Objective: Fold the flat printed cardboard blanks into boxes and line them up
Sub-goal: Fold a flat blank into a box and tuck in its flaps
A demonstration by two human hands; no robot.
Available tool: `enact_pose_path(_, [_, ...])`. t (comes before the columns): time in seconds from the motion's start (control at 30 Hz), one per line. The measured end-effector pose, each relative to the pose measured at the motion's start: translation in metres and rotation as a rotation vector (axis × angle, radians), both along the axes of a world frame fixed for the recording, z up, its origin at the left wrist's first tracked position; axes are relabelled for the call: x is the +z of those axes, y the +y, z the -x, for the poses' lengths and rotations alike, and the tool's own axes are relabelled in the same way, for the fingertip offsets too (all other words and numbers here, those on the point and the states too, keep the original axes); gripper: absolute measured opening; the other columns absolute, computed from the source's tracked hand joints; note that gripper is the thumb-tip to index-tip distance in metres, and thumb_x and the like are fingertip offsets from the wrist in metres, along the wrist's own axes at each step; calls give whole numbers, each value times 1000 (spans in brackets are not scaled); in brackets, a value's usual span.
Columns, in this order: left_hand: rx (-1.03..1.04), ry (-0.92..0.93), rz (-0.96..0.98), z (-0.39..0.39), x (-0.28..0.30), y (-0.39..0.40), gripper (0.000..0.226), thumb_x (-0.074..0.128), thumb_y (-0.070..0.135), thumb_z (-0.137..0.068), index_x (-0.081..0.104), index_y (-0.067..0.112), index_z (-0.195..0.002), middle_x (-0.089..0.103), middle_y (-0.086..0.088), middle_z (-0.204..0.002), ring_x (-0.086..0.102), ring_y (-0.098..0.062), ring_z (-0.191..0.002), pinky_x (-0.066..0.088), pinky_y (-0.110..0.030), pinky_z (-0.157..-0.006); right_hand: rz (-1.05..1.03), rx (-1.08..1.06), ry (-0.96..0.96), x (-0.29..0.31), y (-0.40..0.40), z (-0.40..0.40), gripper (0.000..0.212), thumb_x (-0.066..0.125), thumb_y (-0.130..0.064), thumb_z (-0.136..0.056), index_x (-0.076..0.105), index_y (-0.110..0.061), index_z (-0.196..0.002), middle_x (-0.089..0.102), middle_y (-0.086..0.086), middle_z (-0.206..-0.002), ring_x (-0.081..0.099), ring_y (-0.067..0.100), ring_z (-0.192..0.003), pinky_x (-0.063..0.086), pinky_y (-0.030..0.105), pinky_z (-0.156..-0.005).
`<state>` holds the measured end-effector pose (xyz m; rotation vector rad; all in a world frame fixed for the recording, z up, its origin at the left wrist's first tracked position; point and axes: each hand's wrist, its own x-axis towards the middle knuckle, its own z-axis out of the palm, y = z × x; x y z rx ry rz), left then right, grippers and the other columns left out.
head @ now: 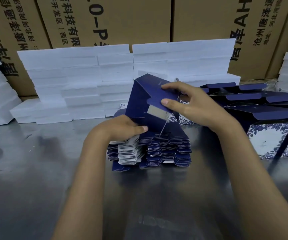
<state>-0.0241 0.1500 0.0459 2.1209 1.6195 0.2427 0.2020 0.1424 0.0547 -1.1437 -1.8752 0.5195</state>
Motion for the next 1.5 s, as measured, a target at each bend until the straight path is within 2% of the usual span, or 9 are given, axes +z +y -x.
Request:
enact_pose_path(0.1, [180,-15,-73,17,4,1,34,56,47,-98,69,16,-97,67,3,-90,58,-14,-77,42,-24,-69,-13,-20,-56,-5,5,7,40,69,-35,-95,60,-35,-134,56,-23,-135,49,-8,-125,34,14,-107])
enact_pose_path(0.2, [367,-265,-356,23,2,7,38,56,45,-99,60,15,-123,61,-5,-129,58,-23,-107,39,-30,-84,-10,15,-60,-8,6,14,39,68,-33,-96,60,-37,-134,48,-37,-129,41,-20,-123,25,4,-101])
enact_pose_path(0.33, [146,-715,-454,8,5,3,45,58,55,-94,45,47,-137,44,29,-138,43,13,-120,35,-26,-96,35,57,-61,-11,5,20,39,65,-30,-99,57,-40,-136,36,-23,-157,12,-1,-153,16,24,-116])
enact_pose_path(0.47, [31,-604,-465,0,-5,10,42,72,44,-88,60,44,-129,27,23,-158,27,19,-130,25,-17,-104,86,57,-41,-12,3,20,52,72,-35,-93,52,-47,-139,13,-16,-169,7,0,-154,18,32,-121])
enact_pose_path(0.6, [46,-618,-517,-1,-8,11,38,74,35,-88,64,32,-125,51,22,-128,48,12,-114,35,-12,-100,203,88,-52,-13,3,12,83,80,-25,-83,36,-56,-147,0,-28,-167,15,0,-152,34,31,-113])
enact_pose_path(0.73, [63,-571,-615,-6,-7,11,36,78,29,-85,68,28,-120,53,10,-125,50,10,-107,34,-2,-93,197,98,-31,-11,3,4,71,66,-13,-88,43,-52,-143,11,-27,-166,27,2,-148,45,23,-91])
enact_pose_path(0.97, [77,-641,-691,-23,-1,6,27,86,25,-76,77,28,-101,52,14,-97,49,9,-73,34,-5,-68,59,77,203,-8,3,9,26,78,-21,-86,74,-37,-107,40,-20,-157,33,-5,-143,31,22,-108])
enact_pose_path(1.3, [35,-841,-607,-30,-9,8,22,80,8,-82,77,25,-96,68,9,-107,62,-5,-106,47,-24,-92,-25,-30,422,-18,12,25,11,82,-11,-83,81,-19,-91,73,-10,-112,62,-1,-114,42,36,-113])
enact_pose_path(1.5, [32,-912,-525,-30,-7,8,21,78,8,-84,78,25,-96,74,9,-106,65,-3,-106,52,-31,-99,25,9,369,-15,14,7,19,79,-10,-85,81,-24,-98,72,-15,-117,62,-12,-109,43,0,-84])
